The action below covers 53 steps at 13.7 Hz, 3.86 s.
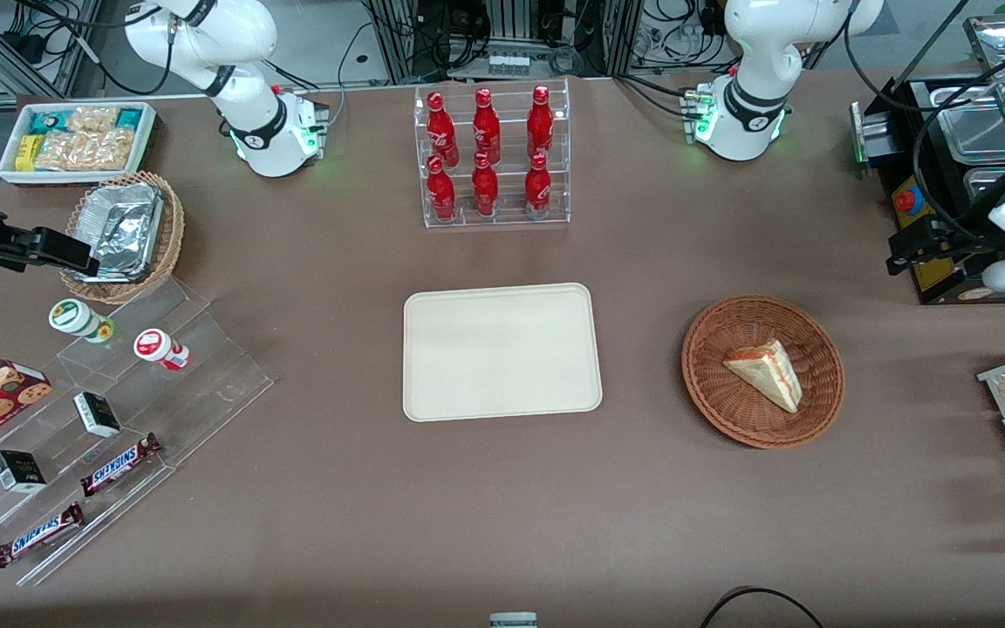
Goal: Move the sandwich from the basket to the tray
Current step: 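Move the left gripper over the wicker basket above the wrapped sandwich, then lower the open left gripper around the sandwich and close it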
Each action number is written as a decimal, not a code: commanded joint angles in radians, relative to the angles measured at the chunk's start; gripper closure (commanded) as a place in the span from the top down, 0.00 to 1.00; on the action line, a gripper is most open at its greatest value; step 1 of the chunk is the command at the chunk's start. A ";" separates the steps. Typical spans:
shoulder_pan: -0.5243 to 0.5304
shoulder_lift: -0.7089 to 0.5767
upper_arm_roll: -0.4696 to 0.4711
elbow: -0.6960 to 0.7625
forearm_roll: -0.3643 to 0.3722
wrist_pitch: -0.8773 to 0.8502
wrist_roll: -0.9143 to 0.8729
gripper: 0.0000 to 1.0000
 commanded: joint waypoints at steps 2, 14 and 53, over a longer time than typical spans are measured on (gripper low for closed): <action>0.002 -0.013 -0.008 0.002 -0.013 -0.002 0.008 0.99; -0.024 0.146 -0.015 -0.070 0.015 0.184 -0.218 1.00; -0.081 0.209 -0.026 -0.630 0.000 0.927 -0.876 1.00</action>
